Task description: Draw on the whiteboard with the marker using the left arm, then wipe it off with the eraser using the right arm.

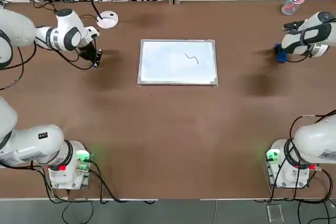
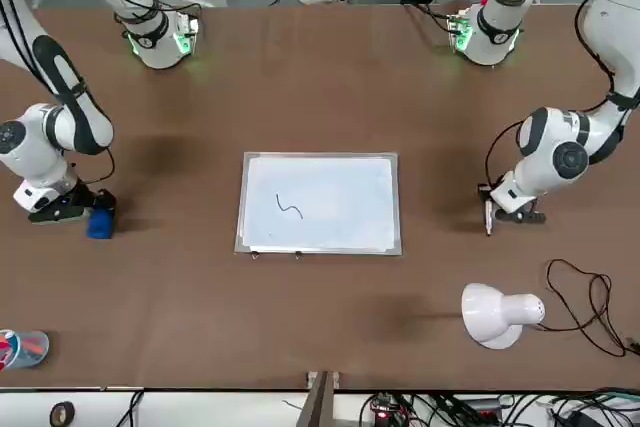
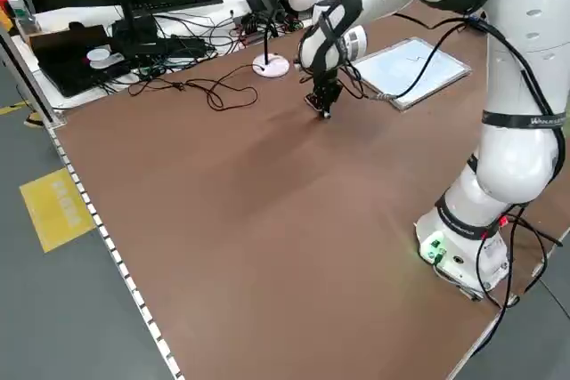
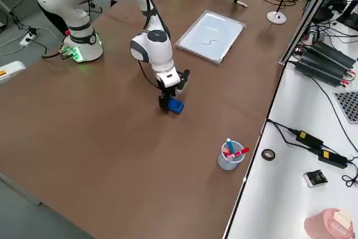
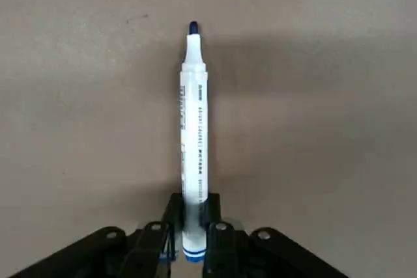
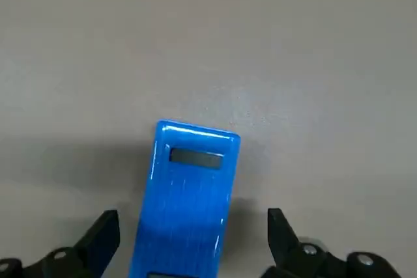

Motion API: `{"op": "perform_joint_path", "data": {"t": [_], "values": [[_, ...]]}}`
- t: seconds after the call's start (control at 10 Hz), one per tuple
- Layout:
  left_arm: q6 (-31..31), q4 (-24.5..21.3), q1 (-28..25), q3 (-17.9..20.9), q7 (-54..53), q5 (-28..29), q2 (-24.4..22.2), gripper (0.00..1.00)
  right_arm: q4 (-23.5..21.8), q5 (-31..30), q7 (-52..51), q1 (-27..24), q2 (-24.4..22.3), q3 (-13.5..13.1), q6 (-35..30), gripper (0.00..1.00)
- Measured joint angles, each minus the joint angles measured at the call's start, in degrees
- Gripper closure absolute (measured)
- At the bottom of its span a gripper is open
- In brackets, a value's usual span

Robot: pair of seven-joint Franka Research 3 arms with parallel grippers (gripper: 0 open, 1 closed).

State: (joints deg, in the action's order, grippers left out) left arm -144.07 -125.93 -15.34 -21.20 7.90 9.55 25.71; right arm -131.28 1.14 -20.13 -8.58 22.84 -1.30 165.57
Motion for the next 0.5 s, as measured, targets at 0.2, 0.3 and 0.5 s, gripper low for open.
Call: {"op": "perform_joint_path", "data": {"t": [0.2,0.3,0.5], "values": [[0.0,0.1,0.0,0.0,1.8,0.0,0.2,0.75,0.0,0.0,0.1,0.0,0.0,0.0,0.1,0.0],[0.0,0.2,0.1,0.0,2.6,0.0,0.3,0.71,-0.1,0.0,0.2,0.0,0.0,0.0,0.5,0.0],[0.0,0.4,0.2,0.0,3.4,0.0,0.5,0.55,-0.3,0.0,0.3,0.0,0.0,0.1,1.5,0.0]]}}
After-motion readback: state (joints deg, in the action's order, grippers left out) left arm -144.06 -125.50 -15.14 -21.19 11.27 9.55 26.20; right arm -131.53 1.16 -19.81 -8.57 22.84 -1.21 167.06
